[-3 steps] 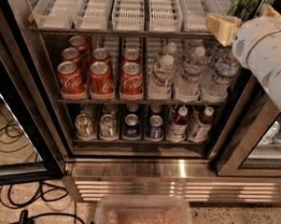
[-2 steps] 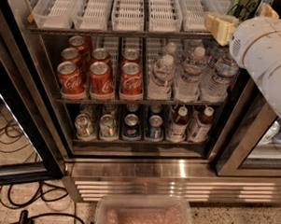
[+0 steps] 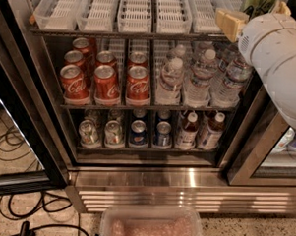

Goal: Pick green can from top shelf of fridge

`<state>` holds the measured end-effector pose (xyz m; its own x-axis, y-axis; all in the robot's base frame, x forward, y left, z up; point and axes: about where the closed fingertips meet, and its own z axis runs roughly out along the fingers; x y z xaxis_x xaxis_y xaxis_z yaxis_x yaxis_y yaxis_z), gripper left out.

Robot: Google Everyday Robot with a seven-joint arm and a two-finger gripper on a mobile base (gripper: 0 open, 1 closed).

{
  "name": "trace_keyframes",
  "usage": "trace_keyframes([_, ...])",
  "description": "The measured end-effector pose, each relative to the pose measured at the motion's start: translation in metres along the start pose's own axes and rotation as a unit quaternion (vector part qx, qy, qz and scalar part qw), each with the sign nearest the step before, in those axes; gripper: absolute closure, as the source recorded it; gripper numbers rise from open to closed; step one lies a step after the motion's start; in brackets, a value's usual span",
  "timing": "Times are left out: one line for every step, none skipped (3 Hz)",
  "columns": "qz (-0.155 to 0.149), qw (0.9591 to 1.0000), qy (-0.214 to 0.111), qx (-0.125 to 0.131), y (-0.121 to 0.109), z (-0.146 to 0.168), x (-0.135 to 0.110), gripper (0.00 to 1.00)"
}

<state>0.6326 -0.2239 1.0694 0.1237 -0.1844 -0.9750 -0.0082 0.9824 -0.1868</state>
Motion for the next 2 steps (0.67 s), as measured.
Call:
trace_keyframes([-0.003,0.9999,-0.005,0.016,-0.008,0.012,-0.003,0.29])
trace_keyframes([0.0,0.9996,-0.008,0.026,-0.013,0.023,-0.008,0.29])
